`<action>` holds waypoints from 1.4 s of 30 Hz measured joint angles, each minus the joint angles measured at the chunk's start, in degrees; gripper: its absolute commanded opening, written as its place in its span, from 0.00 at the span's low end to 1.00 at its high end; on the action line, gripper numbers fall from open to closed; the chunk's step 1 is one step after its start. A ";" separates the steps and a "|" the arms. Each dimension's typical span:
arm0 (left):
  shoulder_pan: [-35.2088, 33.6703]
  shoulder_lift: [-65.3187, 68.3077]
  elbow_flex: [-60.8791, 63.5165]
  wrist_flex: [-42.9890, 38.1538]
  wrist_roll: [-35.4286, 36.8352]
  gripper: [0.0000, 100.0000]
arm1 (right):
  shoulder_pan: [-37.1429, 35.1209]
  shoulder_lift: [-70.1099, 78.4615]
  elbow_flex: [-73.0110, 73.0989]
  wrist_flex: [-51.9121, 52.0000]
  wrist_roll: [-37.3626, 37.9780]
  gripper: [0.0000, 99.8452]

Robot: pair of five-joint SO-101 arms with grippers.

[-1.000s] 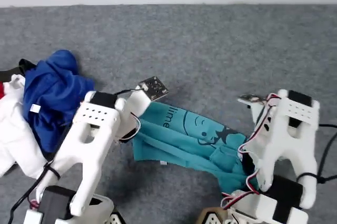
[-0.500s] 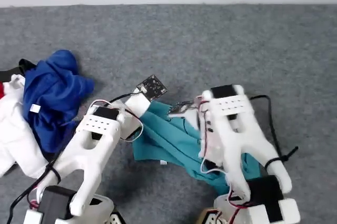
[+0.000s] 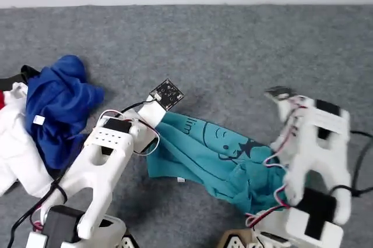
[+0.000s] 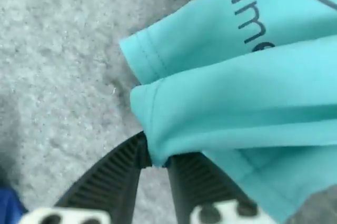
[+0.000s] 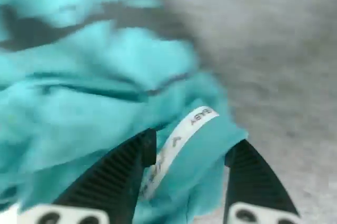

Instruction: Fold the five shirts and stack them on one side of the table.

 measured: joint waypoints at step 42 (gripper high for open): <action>0.00 0.00 0.44 0.00 0.00 0.01 | -3.08 -28.31 26.99 -14.59 -7.91 0.13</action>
